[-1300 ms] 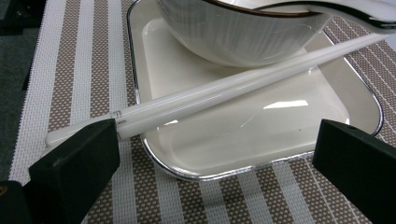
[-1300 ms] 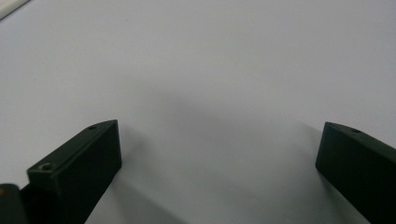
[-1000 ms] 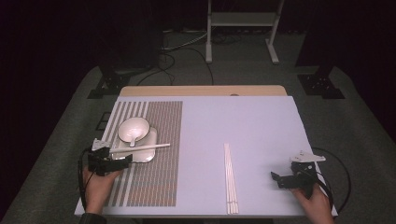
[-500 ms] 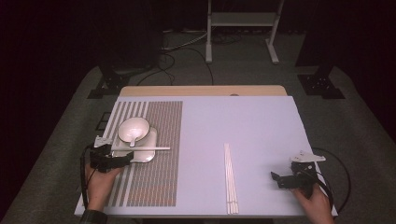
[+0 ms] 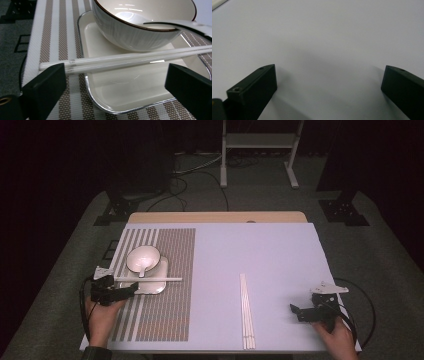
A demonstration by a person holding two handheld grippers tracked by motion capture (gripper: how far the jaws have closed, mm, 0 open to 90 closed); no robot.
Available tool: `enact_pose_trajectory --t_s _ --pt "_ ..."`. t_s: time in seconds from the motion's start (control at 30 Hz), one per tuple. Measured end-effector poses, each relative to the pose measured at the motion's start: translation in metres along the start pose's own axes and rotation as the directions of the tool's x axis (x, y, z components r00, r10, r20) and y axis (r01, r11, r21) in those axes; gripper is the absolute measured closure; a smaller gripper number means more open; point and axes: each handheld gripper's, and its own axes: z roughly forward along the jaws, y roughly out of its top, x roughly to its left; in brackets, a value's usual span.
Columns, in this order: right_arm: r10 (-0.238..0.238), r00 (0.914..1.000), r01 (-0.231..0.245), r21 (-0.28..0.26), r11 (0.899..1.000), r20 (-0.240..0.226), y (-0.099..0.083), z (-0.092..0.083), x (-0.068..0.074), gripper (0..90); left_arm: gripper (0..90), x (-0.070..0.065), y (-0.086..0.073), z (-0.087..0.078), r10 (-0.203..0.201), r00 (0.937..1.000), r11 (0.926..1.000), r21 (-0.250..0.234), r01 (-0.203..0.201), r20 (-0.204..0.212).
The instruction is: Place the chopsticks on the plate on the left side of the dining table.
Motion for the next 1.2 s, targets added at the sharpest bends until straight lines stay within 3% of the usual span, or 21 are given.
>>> enact_pose_trajectory --t_s 0.07,0.13,0.23,0.37,0.5,0.6,0.73,0.87,1.2 --pt "0.0 1.0 0.0 0.0 1.0 0.0 0.0 0.0 0.0 0.0 7.6 0.002 0.002 -0.003 0.015 0.9997 0.9999 0.004 -0.015 -0.018" --pt "0.0 1.0 0.0 0.0 1.0 0.0 0.0 0.0 0.0 0.0 16.3 0.003 0.002 -0.008 0.025 0.9977 0.9995 -0.019 -0.026 -0.064" --pt "0.0 1.0 0.0 0.0 1.0 0.0 0.0 0.0 0.0 0.0 38.0 0.008 0.003 -0.013 0.032 0.9921 0.9991 -0.022 -0.035 -0.121" --pt "0.0 1.0 0.0 0.0 1.0 0.0 0.0 0.0 0.0 0.0 69.6 0.027 0.006 -0.021 -0.009 0.9874 0.9988 -0.049 0.001 -0.158" --pt "0.0 1.0 0.0 0.001 1.0 0.0 0.0 0.0 0.0 0.0 90.0 0.042 0.005 -0.02 -0.022 0.9812 0.9991 -0.039 0.015 -0.192" --pt "0.0 1.0 0.0 0.0 1.0 0.0 0.0 0.0 0.0 0.0 90.0 0.05 0.004 -0.014 -0.019 0.9741 0.9997 -0.019 0.015 -0.225" --pt "0.0 1.0 0.0 0.0 1.0 0.0 0.0 0.0 0.0 0.0 90.0 0.051 0.003 -0.003 -0.008 0.9699 0.9999 0.01 0.011 -0.243" --pt "0.0 1.0 0.0 0.0 1.0 0.0 0.0 0.0 0.0 0.0 90.0 0.049 0.003 0.005 0.007 0.9686 0.9993 0.036 0.002 -0.249" --pt "0.0 1.0 0.0 0.0 1.0 0.0 0.0 0.0 0.0 0.0 90.0 0.046 0.003 0.01 0.018 0.9698 0.9991 0.041 -0.008 -0.243"
